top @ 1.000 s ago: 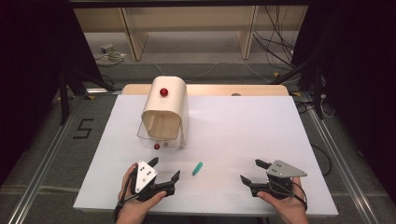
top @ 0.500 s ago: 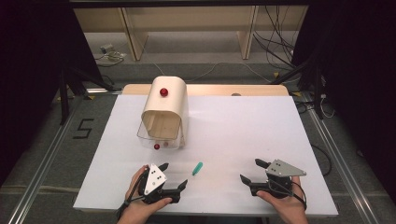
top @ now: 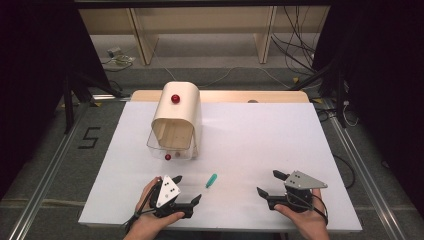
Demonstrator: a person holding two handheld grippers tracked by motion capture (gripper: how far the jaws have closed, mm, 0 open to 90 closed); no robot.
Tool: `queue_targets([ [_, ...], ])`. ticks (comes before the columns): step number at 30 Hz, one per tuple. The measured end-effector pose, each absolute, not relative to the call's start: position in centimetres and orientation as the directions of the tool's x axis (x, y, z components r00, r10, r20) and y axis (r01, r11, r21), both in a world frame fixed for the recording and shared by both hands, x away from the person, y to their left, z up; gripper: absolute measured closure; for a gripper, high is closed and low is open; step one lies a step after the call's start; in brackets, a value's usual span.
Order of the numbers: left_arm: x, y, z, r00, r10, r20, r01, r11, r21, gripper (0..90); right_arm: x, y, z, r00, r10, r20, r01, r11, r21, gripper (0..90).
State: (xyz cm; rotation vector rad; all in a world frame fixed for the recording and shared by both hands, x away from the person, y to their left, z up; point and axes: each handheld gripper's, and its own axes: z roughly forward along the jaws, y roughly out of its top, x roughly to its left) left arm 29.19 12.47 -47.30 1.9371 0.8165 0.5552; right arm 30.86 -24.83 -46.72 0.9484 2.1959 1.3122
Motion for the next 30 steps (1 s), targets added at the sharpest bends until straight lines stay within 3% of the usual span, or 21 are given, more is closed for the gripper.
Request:
queue_targets([
  [22,29.74,12.25,-47.64,0.688,0.724,0.048,0.327,-0.369,0.870,17.3,31.01,-24.95,-46.76,-0.681,0.732,-0.001,0.344,0.322,0.882,20.1],
  [30,29.73,11.84,-47.63,0.690,0.722,0.054,0.324,-0.375,0.869,21.6,30.88,-25.05,-46.73,-0.682,0.731,-0.007,0.339,0.324,0.883,20.1],
])
